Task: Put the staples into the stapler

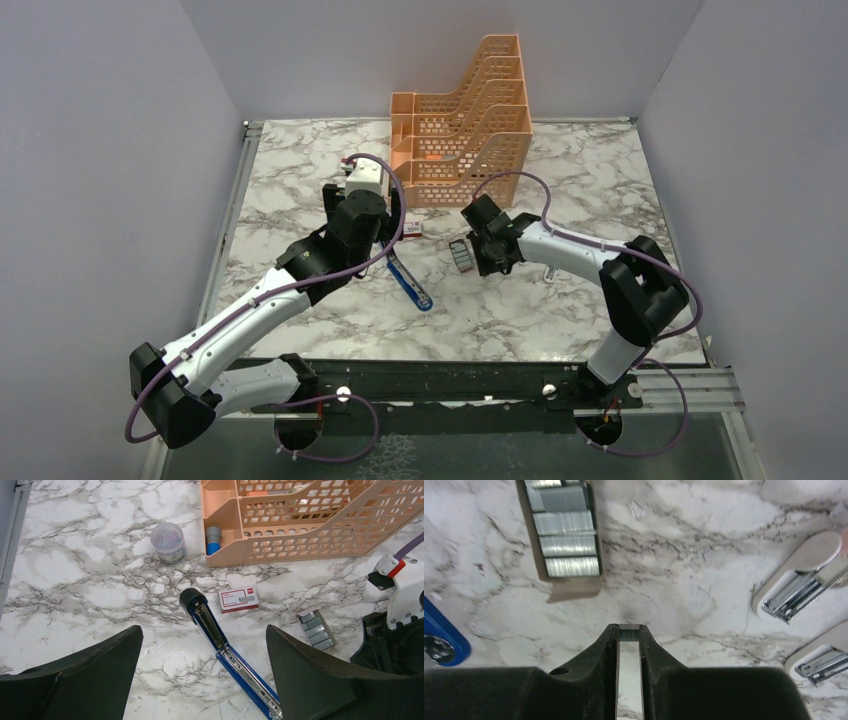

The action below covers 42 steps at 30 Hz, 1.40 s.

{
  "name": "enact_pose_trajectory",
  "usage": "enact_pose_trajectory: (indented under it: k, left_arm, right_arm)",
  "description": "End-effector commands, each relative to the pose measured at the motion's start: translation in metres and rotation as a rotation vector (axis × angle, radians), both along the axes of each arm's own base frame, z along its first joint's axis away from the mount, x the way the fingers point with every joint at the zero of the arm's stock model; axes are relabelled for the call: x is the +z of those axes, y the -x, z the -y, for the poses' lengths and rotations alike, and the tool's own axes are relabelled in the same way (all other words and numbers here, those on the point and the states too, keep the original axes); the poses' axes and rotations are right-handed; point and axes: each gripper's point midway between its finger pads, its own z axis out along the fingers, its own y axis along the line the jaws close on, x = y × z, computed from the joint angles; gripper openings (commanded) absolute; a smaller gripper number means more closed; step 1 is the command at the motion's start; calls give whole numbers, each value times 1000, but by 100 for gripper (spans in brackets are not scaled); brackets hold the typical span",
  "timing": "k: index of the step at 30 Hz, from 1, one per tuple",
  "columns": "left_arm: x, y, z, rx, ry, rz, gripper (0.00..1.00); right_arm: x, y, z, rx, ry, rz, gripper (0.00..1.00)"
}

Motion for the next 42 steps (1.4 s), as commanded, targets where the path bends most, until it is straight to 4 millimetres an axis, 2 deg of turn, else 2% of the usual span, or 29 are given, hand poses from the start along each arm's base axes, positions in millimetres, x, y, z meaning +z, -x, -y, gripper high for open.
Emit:
enact_pose_trajectory:
  k: [1,5,12,14,17,20,25,30,36,42]
  left_arm:
    - [5,-1,5,-20,19,14,94]
    - [6,-1,7,-27,25,13,94]
    - [7,-1,14,-54,46,8,94]
    - [7,0,13,-55,47,9,93]
    - [7,1,13,-57,48,9,94]
    - [7,2,12,-57,51,11,94]
    - [8,3,11,-56,54,13,94]
    - [7,4,11,-56,57,12,93]
    - [5,3,11,-56,54,7,94]
    - [3,2,14,-61,55,0,94]
  right_arm:
    - [-3,29,9,12,-3,-72,21]
    - [-13,36,17,-1,19,-97,22]
    - [-13,36,17,-26,11,-90,25]
    - [-12,34,18,-48,14,-81,29]
    - [-9,30,23,-98,35,-63,40]
    - [-6,24,23,-131,34,-41,45]
    - [-2,14,28,-220,57,2,43]
    - [-7,10,29,-257,67,9,41]
    - [-22,19,30,-246,82,-41,42]
    - [-32,39,34,-228,79,-108,44]
